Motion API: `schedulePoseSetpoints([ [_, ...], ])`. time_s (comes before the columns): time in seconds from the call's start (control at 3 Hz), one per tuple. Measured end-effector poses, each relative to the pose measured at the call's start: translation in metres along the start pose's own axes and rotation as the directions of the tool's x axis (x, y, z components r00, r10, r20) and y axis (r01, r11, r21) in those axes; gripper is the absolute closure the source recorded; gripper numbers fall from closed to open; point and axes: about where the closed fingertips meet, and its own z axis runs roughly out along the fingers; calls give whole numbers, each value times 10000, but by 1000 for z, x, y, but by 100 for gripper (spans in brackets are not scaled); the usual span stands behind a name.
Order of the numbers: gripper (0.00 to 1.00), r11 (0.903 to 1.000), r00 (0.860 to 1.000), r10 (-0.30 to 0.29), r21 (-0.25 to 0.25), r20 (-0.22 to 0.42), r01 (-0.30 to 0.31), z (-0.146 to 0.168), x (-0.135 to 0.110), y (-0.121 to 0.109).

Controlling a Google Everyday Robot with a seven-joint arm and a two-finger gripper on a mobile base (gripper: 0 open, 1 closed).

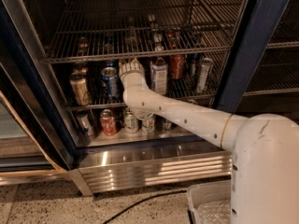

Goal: Pick water bottle from middle shelf of fridge

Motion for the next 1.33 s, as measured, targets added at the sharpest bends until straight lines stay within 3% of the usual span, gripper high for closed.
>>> schedulePoseSetpoints([
  [0.33, 100, 10000, 10000, 0, 5, -3, 0, 0, 0, 0],
  [0.67, 100, 9995, 9999, 10, 303, -154, -6, -12, 0, -18],
  [1.0, 81, 9995, 9999, 11, 303, -153, -6, -12, 0, -18],
  [1.33, 85, 9995, 9999, 11, 303, -153, -6, -12, 0, -18],
])
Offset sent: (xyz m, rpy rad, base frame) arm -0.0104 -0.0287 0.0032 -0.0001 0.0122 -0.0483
